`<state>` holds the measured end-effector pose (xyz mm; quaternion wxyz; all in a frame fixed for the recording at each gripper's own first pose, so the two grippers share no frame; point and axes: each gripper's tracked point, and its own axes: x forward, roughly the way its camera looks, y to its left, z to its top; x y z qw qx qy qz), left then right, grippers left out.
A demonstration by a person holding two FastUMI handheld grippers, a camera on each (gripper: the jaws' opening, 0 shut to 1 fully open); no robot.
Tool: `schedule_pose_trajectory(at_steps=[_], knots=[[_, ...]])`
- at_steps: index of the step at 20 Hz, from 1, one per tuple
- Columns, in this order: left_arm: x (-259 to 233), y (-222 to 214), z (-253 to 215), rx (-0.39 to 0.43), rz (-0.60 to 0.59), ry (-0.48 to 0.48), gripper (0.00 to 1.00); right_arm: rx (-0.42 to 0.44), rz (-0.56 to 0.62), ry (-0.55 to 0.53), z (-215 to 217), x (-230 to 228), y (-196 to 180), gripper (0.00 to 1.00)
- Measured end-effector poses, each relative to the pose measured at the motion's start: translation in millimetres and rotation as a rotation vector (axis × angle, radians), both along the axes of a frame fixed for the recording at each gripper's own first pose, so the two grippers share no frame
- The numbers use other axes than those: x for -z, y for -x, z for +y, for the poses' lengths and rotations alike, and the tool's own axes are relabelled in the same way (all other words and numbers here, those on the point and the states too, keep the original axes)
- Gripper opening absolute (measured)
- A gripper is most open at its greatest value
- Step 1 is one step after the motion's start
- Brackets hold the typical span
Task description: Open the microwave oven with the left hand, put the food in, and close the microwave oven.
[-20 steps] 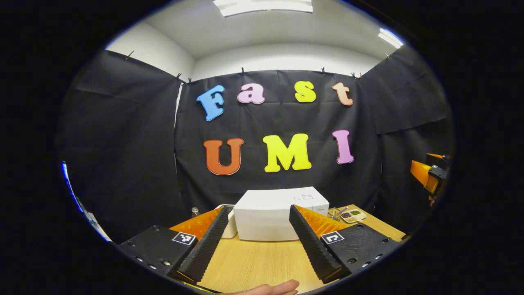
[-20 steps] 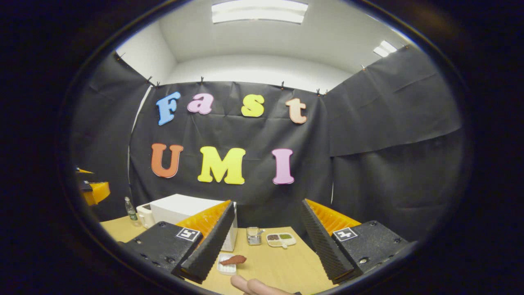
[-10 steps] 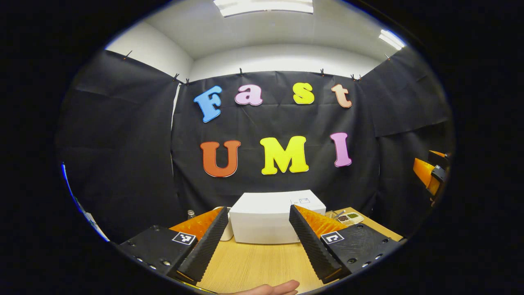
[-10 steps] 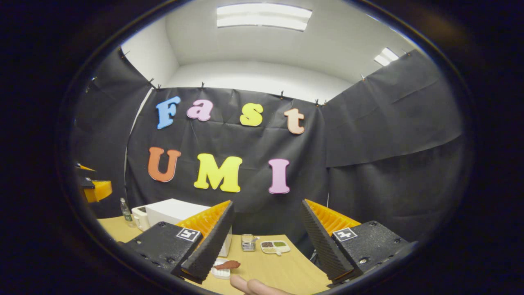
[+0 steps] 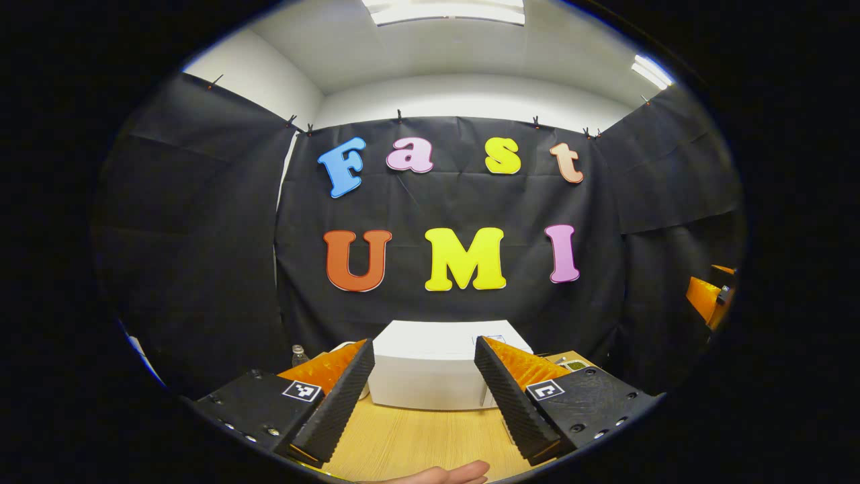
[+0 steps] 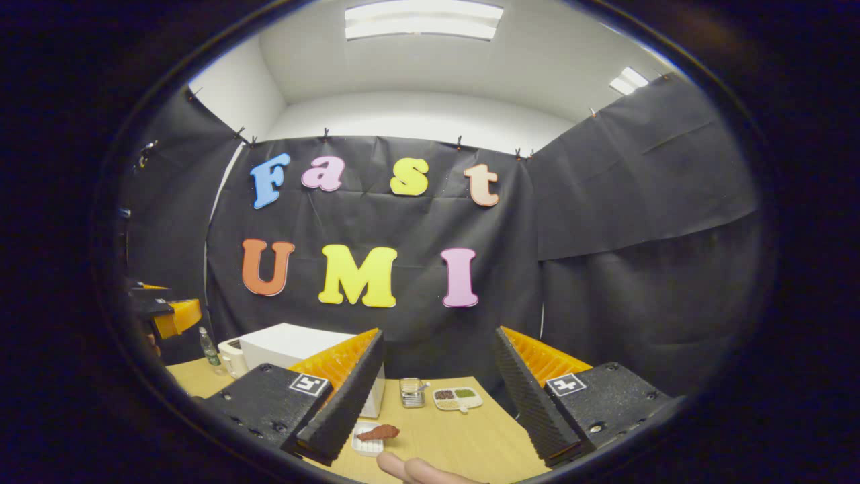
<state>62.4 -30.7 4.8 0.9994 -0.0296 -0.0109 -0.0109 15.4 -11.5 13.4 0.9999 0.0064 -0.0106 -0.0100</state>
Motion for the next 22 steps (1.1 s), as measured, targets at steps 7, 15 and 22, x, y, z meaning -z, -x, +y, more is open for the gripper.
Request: schedule_pose_trajectory(at_steps=[7,15,22], knots=[[51.0,-78.6,-41.8,0.061,0.033,0.024,0.95,-0.037,-0.016,0.002,-0.1,0.9,-15.7,0.95],[135.3,-159.7,-95.8,0.115,0.109,-0.011,0.95,-0.036,-0.025,-0.008,-21.8,0.9,-24.7,1.0],[194.1,-198.8,-141.4,0.151,0.141,-0.031,0.95,-0.036,-0.078,-0.013,-43.5,-20.4,-26.7,1.0]])
